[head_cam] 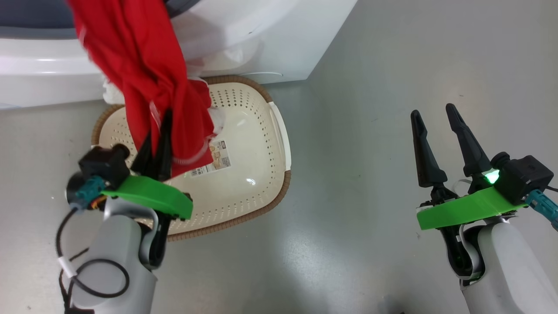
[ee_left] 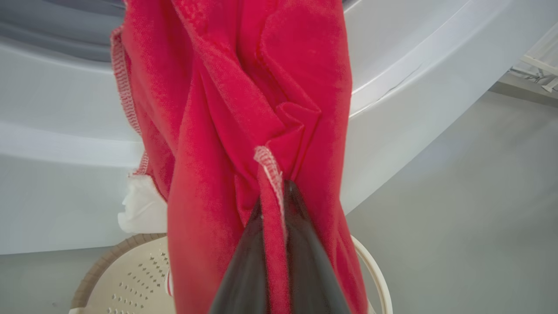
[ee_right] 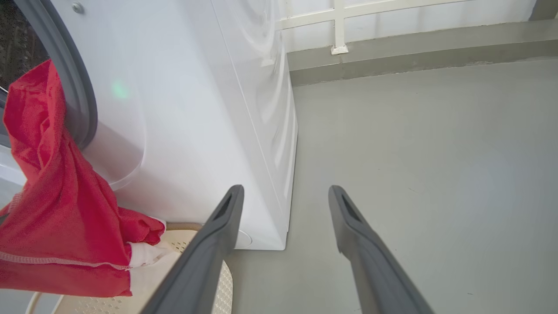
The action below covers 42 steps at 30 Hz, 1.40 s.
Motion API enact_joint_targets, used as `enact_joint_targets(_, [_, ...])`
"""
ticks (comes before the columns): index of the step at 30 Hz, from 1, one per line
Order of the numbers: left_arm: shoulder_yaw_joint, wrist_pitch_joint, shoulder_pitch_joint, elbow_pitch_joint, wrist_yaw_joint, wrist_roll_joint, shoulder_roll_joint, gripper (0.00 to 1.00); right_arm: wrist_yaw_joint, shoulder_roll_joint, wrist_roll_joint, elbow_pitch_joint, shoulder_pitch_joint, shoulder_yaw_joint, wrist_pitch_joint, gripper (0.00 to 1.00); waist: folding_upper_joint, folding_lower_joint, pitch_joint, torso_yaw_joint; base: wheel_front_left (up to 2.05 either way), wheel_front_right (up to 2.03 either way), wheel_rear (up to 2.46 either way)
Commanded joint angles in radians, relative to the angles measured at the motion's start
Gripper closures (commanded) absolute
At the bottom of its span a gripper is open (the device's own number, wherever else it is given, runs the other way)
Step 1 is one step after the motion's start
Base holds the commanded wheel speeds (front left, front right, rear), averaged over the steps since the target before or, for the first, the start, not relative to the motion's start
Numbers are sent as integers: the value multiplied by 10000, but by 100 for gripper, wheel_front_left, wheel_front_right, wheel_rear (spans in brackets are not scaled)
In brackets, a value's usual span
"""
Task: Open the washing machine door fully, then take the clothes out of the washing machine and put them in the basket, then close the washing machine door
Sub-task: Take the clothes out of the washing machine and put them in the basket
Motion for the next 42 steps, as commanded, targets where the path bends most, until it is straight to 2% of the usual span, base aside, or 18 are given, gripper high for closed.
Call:
enact_joint_targets(1, [123, -38, 350, 48, -55, -88, 164, 100, 73, 12, -42, -182, 226, 208, -65, 0, 0, 0, 11, -31, 0, 0, 0])
enact_joint_targets(12, [46, -38, 91, 1894, -55, -11, 145, 100, 73, 13, 37, -251, 100, 247, -65, 0, 0, 0, 382, -204, 0, 0, 0])
enact_joint_targets(22, [314, -38, -534, 2736, -55, 82, 337, 100, 73, 13, 130, -329, -167, 262, -65, 0, 0, 0, 965, -374, 0, 0, 0])
enact_joint_targets(33, [-26, -38, -1235, 3883, -55, -258, 452, 100, 73, 13, 241, -382, -372, 298, -65, 0, 0, 0, 1413, -546, 0, 0, 0])
enact_joint_targets(35, [8, -38, -1298, 3941, -55, -267, 467, 97, 73, 13, 248, -391, -395, 295, -65, 0, 0, 0, 1446, -555, 0, 0, 0])
enact_joint_targets(37, [49, -38, -1338, 3989, -55, -262, 472, 87, 73, 13, 253, -391, -408, 292, -65, 0, 0, 0, 1459, -559, 0, 0, 0])
enact_joint_targets(38, [78, -38, -1353, 4007, -55, -256, 478, 77, 73, 13, 255, -387, -413, 290, -65, 0, 0, 0, 1460, -559, 0, 0, 0])
enact_joint_targets(39, [111, -38, -1364, 4013, -55, -247, 484, 59, 73, 13, 259, -377, -417, 286, -65, 0, 0, 0, 1457, -558, 0, 0, 0])
enact_joint_targets(40, [146, -38, -1366, 4007, -55, -234, 488, 47, 73, 13, 263, -363, -419, 281, -65, 0, 0, 0, 1445, -554, 0, 0, 0])
enact_joint_targets(41, [181, -38, -1358, 3995, -55, -218, 490, 17, 73, 13, 266, -349, -421, 281, -65, 0, 0, 0, 1432, -550, 0, 0, 0])
enact_joint_targets(42, [216, -38, -1345, 3980, -55, -203, 490, 0, 73, 13, 268, -337, -423, 280, -65, 0, 0, 0, 1416, -544, 0, 0, 0])
